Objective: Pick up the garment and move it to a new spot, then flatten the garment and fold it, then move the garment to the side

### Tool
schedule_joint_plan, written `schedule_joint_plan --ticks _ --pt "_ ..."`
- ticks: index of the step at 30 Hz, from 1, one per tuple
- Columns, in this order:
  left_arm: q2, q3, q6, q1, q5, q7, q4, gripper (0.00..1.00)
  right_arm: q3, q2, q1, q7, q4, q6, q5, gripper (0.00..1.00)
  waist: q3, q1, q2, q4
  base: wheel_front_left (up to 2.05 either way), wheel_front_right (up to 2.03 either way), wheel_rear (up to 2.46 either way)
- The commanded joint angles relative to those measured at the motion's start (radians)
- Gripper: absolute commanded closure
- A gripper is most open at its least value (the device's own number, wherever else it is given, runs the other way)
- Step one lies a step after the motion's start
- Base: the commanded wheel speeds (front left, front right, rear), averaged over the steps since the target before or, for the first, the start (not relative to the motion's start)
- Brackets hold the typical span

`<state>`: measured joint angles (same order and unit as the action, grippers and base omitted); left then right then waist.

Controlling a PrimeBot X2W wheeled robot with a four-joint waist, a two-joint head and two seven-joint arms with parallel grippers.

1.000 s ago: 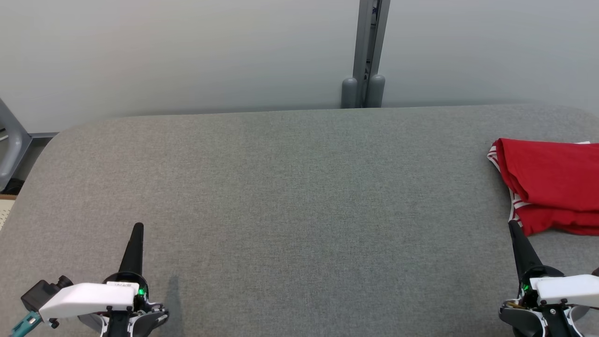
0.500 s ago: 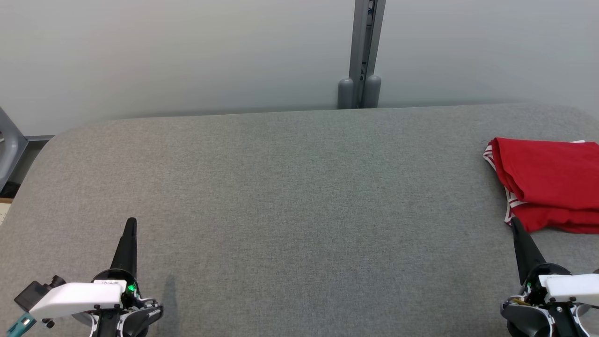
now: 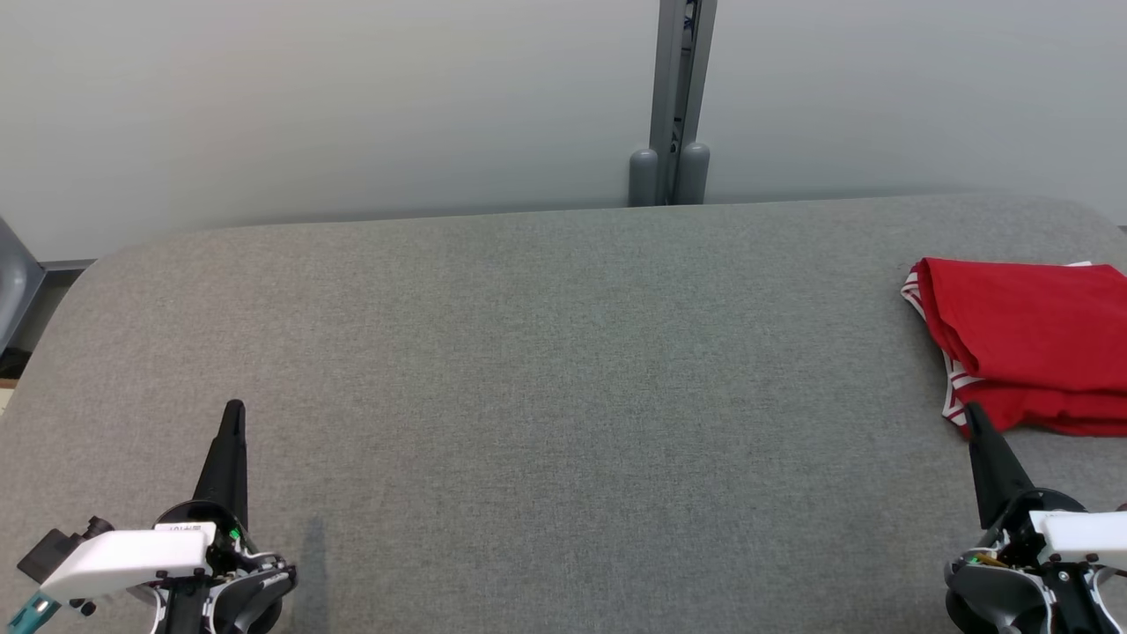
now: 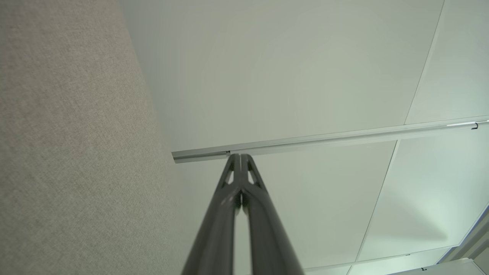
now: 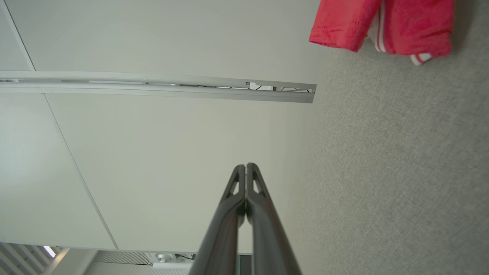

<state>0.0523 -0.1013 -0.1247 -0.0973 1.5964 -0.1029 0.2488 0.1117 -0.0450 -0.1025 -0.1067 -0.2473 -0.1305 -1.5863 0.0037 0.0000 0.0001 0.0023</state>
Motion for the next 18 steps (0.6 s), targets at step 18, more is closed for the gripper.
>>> schedule_joint_plan --ticks 18 --pt "0.004 -0.011 -0.010 -0.017 0.022 -0.010 -0.005 1.00 0.004 -0.009 -0.010 -0.011 0.004 0.000 -0.028 1.00 -0.001 0.0000 -0.0001 -0.002 0.00 0.00 0.00"
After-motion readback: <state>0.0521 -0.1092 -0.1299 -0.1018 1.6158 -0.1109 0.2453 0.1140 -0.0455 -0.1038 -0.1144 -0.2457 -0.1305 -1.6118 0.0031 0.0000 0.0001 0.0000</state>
